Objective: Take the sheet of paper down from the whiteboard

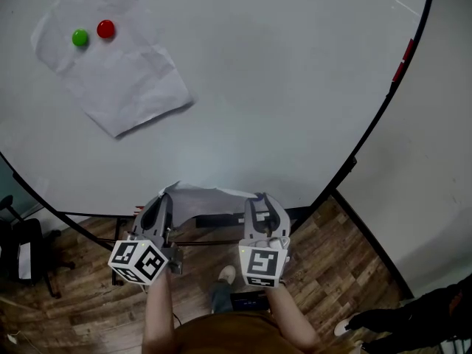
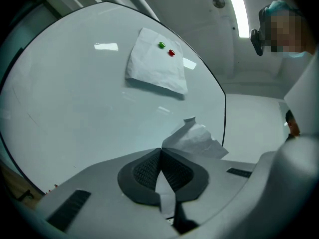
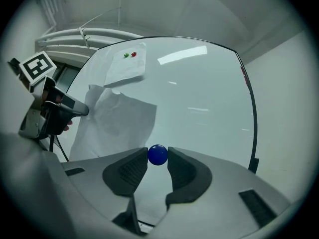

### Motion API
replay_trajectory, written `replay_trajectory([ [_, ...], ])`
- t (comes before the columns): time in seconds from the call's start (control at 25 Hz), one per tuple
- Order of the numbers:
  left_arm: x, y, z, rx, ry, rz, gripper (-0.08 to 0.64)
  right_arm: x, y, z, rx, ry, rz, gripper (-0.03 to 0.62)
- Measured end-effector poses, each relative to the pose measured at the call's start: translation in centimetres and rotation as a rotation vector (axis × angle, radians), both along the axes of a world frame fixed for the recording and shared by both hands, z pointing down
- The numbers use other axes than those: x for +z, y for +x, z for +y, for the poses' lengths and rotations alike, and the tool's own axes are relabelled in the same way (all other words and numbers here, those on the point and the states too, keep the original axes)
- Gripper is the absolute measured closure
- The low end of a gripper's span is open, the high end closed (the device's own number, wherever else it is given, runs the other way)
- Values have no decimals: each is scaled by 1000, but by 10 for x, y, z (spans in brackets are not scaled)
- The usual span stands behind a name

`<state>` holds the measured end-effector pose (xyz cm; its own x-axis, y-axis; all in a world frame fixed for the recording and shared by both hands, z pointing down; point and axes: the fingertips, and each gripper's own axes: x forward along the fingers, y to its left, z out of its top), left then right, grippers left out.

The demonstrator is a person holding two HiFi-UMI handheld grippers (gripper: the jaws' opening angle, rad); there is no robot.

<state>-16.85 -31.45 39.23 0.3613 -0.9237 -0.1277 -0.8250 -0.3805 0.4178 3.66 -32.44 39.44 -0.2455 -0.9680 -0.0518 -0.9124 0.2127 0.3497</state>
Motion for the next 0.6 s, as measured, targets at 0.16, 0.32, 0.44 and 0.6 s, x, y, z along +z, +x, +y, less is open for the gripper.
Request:
replay_trajectory([
  [0.16, -3, -13, 2, -26, 5, 0, 537, -2, 1, 0, 8, 8, 10, 456],
  [0.32, -6, -16, 4, -32, 10, 5, 537, -2, 4, 0, 11, 1, 2, 456],
  [0.44, -6, -17, 4, -30, 11, 21, 537, -3, 3, 1, 13, 11, 24, 456],
  [0.6, -6, -16, 6, -27, 14, 23, 537, -4, 2, 3, 10, 17, 40, 456],
])
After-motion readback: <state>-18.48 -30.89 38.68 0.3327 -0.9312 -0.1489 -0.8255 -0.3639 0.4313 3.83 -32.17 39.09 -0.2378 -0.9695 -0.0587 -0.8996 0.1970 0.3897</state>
